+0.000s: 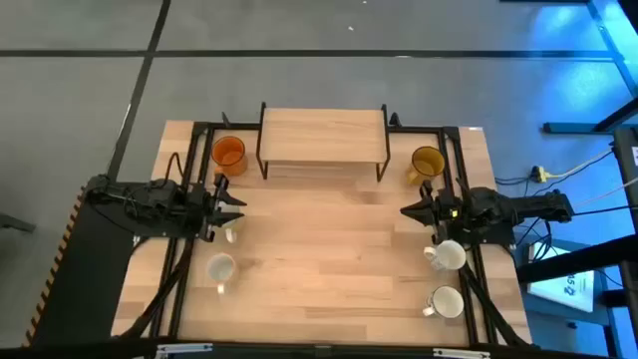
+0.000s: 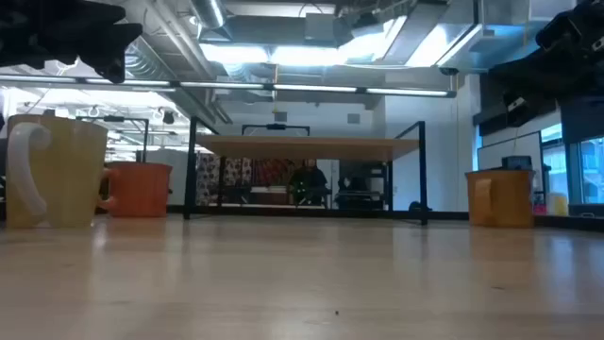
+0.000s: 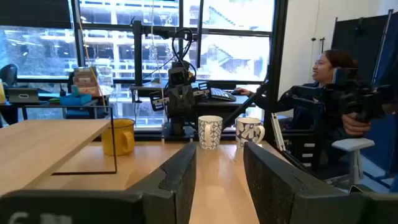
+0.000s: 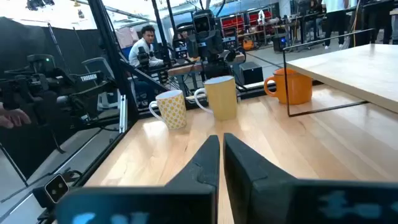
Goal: Place coffee mugs
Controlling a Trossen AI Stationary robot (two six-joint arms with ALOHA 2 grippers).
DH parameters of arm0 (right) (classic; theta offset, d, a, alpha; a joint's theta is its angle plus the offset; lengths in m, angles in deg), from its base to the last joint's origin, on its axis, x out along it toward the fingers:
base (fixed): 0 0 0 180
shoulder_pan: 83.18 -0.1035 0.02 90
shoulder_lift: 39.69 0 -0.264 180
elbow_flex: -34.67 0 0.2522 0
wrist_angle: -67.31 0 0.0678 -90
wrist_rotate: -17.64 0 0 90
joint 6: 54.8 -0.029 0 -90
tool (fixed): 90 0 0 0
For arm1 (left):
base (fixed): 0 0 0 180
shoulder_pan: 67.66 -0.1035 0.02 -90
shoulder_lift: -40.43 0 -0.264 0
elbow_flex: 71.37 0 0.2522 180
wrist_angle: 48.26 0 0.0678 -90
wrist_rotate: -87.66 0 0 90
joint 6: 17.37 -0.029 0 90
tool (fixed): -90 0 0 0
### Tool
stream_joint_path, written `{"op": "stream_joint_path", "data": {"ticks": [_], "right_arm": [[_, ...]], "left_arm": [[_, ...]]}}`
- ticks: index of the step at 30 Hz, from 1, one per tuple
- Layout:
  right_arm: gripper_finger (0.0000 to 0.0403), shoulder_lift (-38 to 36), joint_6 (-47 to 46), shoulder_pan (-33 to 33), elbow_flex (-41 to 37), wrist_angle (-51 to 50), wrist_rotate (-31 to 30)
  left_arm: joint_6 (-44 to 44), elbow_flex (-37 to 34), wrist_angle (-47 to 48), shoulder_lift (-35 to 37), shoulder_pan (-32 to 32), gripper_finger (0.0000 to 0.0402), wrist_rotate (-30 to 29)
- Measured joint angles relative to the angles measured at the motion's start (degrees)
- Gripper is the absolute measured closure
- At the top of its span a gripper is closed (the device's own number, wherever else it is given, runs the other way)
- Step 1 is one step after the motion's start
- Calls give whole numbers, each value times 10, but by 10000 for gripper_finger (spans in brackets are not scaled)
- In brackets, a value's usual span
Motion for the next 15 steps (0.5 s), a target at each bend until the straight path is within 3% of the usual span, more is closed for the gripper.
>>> {"op": "stream_joint_path", "data": {"ticks": [11,15], "right_arm": [[393,0,-22,0,0,10,-11],[393,0,-70,0,3,8,-66]], "left_arm": [[-3,0,0,0,0,274,-5],[-10,0,0,0,0,274,-43]]}}
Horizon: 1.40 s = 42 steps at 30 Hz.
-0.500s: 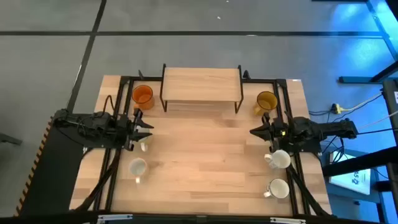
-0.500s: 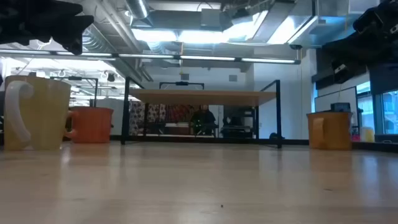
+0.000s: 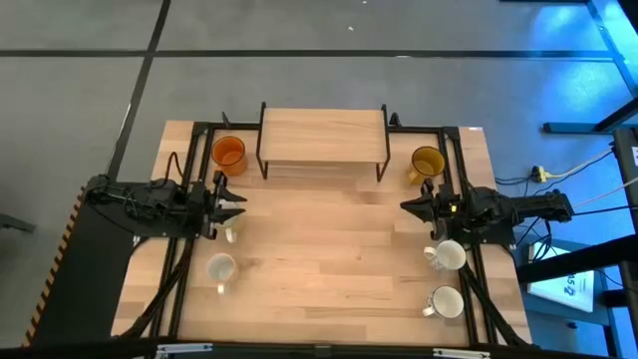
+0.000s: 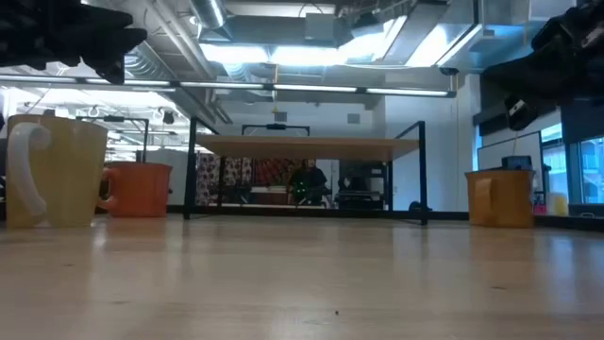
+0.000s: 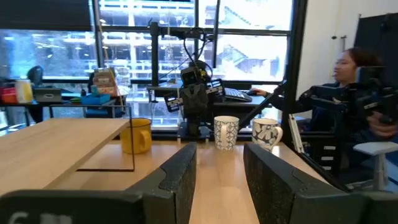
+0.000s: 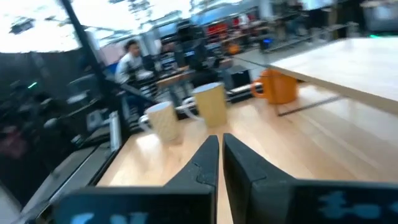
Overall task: Place coffee mugs
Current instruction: Put the dark yellow mug on the shelf
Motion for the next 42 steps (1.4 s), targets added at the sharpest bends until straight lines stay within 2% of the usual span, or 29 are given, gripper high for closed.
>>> {"op": "stream_joint_path", "data": {"ticks": [6,12,16,19,23,26,29,32,34,38,42], "right_arm": [[393,2,-34,0,30,-1,-111],[393,41,-34,0,77,1,-296],[393,76,-37,0,101,-3,-388],[393,107,-48,0,129,-2,-443],[393,155,-50,0,175,-18,-504],[393,188,-64,0,218,-58,-532],[393,217,-120,12,267,-125,-564],[393,244,-148,46,308,-168,-549],[393,268,-149,78,322,-173,-510],[393,320,-151,155,344,-196,-418],[393,370,-166,249,377,-268,-303]], "left_arm": [[-13,0,0,0,0,274,-58],[-17,0,-1,0,0,274,-64],[-71,0,-30,0,0,274,-97],[-125,0,-67,0,0,274,-110],[-142,0,-90,0,0,274,-153],[-140,0,-88,0,0,274,-172],[-139,0,-89,0,0,274,-166],[-142,0,-98,0,0,274,-165],[-141,0,-103,0,0,274,-187],[-96,0,-121,0,0,274,-225],[-50,0,-129,0,0,274,-249]]}}
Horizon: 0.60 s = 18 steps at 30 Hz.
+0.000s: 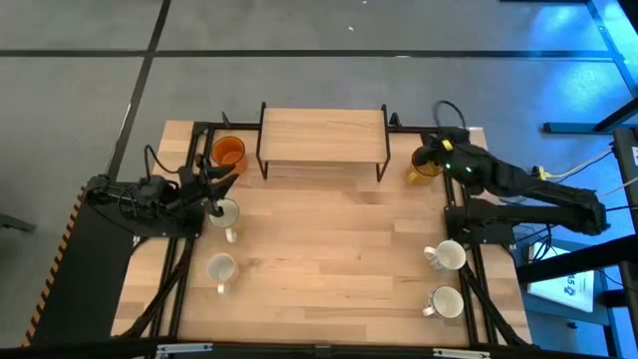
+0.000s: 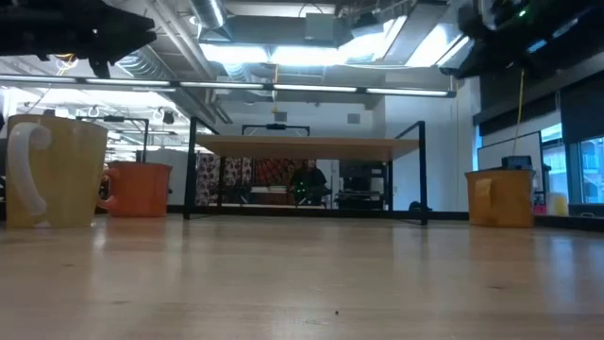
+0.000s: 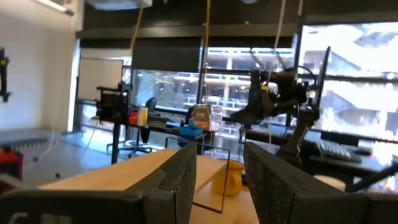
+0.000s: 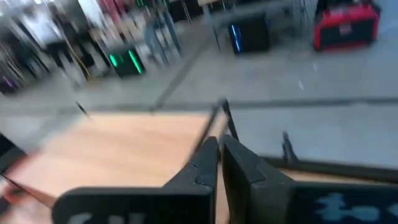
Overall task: Place coffee mugs
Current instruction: Put the dark yellow mug on the shelf
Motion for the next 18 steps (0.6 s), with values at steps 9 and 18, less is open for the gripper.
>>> {"op": "stream_joint_path", "data": {"ticks": [9,18], "right_arm": [[393,90,22,187,89,-199,238],[393,183,60,282,113,-262,379]], "left_arm": [[70,0,0,0,0,274,-38],[81,0,5,0,0,274,-70]]}}
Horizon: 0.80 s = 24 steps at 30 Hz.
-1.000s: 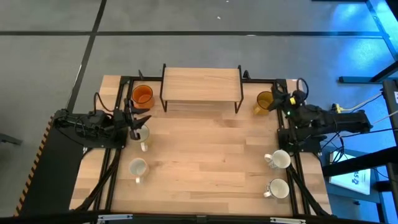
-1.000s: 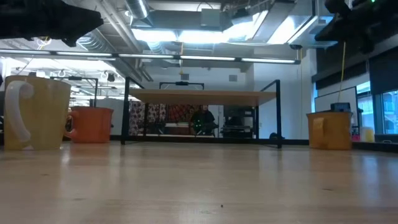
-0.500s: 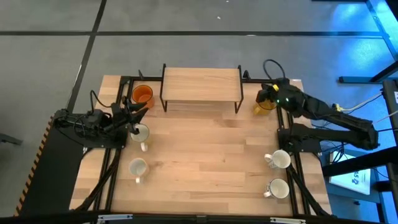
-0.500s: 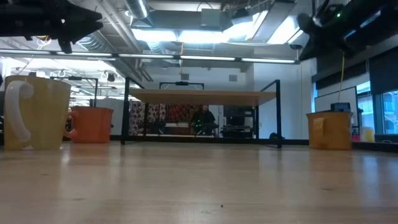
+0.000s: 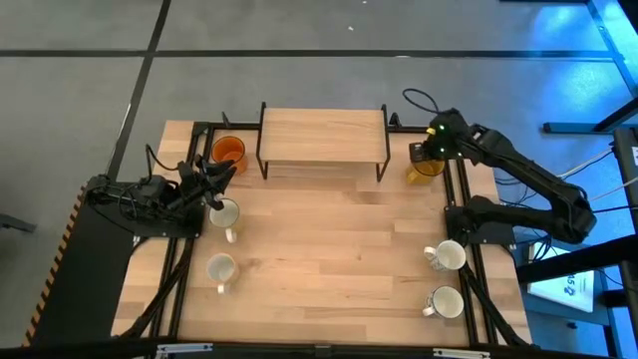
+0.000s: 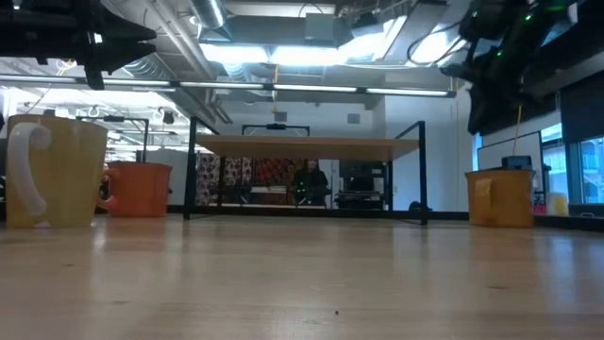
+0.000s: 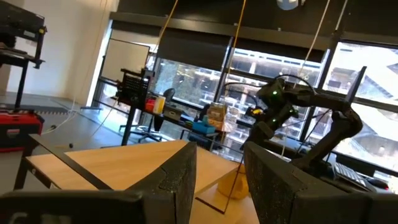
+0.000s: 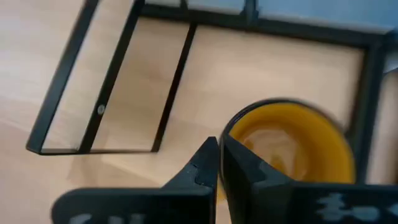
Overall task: Place coffee mugs
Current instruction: Put the dark yellow mug on the shelf
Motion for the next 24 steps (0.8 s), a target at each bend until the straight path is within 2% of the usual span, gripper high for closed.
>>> {"op": "stream_joint_path", "data": {"ticks": [5,13,16,19,24], "right_arm": [[369,41,8,15,0,0,22],[239,96,15,15,0,-21,16],[205,114,21,15,0,-39,8],[188,128,31,15,0,-39,4],[191,155,38,13,0,-35,-7]], "left_arm": [[1,0,0,0,0,274,0],[1,0,0,0,0,274,0],[1,0,0,0,0,274,0],[1,0,3,0,0,274,0],[8,0,29,0,0,274,0]]}}
